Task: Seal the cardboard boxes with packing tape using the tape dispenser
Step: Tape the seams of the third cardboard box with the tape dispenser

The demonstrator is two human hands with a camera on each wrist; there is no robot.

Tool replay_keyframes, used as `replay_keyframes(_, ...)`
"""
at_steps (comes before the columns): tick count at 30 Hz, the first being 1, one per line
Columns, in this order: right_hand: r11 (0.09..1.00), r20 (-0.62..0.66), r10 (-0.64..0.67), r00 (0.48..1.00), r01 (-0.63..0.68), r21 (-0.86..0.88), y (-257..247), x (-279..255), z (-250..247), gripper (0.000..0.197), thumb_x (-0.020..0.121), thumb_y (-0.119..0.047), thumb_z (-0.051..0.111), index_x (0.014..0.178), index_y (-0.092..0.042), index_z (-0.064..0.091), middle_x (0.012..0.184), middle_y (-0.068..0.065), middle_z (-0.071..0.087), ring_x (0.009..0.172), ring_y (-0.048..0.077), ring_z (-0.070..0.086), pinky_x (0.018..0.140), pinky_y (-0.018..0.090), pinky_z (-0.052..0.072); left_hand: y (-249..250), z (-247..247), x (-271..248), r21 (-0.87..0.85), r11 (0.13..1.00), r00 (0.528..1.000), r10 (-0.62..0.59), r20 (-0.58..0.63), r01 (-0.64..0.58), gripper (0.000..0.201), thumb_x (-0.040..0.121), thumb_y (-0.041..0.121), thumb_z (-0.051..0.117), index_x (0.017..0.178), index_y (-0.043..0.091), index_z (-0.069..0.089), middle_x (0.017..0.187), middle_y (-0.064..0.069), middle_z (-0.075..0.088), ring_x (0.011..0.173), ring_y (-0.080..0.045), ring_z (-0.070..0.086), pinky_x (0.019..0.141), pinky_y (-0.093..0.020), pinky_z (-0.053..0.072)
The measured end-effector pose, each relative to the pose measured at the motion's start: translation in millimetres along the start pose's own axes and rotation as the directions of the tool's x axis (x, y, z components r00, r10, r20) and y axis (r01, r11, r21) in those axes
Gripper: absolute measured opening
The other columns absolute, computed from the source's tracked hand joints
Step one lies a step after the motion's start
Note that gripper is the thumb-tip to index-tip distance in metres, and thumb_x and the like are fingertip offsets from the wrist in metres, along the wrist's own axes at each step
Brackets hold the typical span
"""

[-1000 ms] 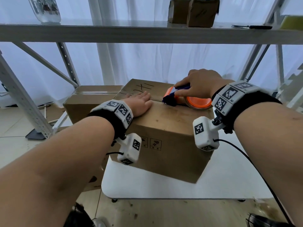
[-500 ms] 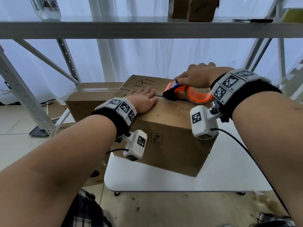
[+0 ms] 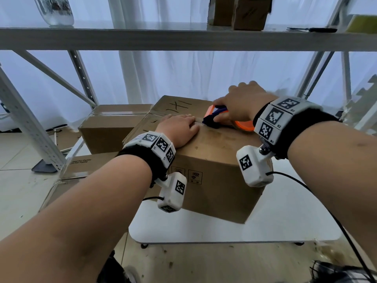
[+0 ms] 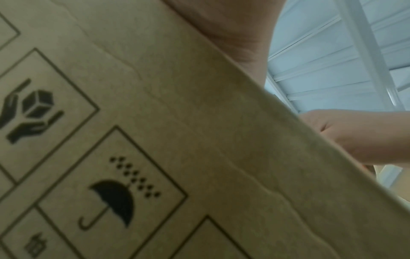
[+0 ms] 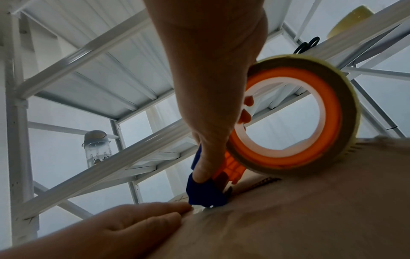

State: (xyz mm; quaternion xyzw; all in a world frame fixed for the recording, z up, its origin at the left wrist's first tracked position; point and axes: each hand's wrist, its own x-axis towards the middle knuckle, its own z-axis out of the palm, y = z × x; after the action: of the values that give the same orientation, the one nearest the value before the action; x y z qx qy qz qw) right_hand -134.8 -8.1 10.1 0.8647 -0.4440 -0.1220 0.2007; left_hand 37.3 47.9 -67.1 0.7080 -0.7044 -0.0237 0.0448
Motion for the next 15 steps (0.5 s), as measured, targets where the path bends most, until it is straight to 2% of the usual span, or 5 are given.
replay_keyframes(5,0.999,-0.027,-0.036,0.999,0.036,-0.008,2,-3,0,0.059,0.087,-0.072,0.035,0.139,-0.043,0.040,0.122,0.008,0.049,0.114,0.028,0.045,0.090,0.041,0.031,1,-1,-3,0.029,1.000,1.000,-0.011,-0.014,0.011,0.052,0.100,0.046,0.020,0.147,0.025,0.032,0.155,0.008,0.027,0.142,-0.010,0.024,0.117,-0.039,0.010)
replay_keyframes(11,0.996,-0.032,-0.067,0.997,0.065,-0.059,11,-7,-3,0.057,0.086,-0.071,0.040,0.135,-0.043,0.041,0.107,0.006,0.048,0.104,0.026,0.046,0.082,0.037,0.030,0,0,-1,0.006,1.000,0.999,-0.002,0.043,0.001,0.053,0.102,0.044,0.019,0.150,0.024,0.022,0.158,0.005,0.018,0.145,-0.013,0.016,0.119,-0.041,0.008)
replay_keyframes(15,0.993,-0.012,-0.075,0.997,0.074,-0.089,13,-9,-7,0.063,0.083,-0.073,0.044,0.139,-0.045,0.036,0.102,0.003,0.044,0.106,0.027,0.047,0.080,0.036,0.028,-1,1,2,-0.013,1.000,0.999,-0.008,0.047,0.008,0.053,0.101,0.044,0.020,0.150,0.024,0.022,0.158,0.005,0.018,0.145,-0.014,0.016,0.119,-0.043,0.011)
